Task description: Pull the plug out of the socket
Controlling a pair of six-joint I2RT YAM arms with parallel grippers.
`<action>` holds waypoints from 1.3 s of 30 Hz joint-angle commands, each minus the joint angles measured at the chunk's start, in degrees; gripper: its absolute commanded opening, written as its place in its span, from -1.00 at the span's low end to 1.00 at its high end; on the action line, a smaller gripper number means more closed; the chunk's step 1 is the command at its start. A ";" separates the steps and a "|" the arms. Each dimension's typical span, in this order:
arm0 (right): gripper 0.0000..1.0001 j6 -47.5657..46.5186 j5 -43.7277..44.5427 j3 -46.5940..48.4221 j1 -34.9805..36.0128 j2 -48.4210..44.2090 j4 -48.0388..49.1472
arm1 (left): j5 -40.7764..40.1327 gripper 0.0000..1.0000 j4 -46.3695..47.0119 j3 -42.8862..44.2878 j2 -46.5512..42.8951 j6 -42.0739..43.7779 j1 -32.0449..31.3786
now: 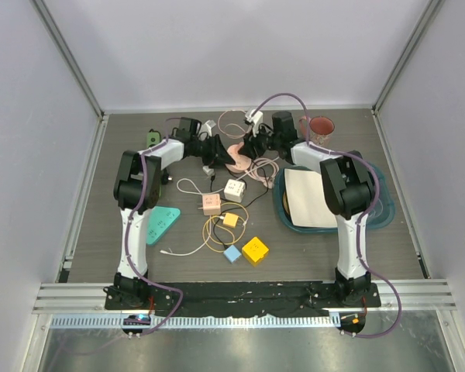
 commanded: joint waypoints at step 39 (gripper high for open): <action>-0.99 3.56 -6.01 -11.75 -2.43 -9.16 28.36 | -16.19 -1.00 -13.31 2.97 2.73 3.11 2.72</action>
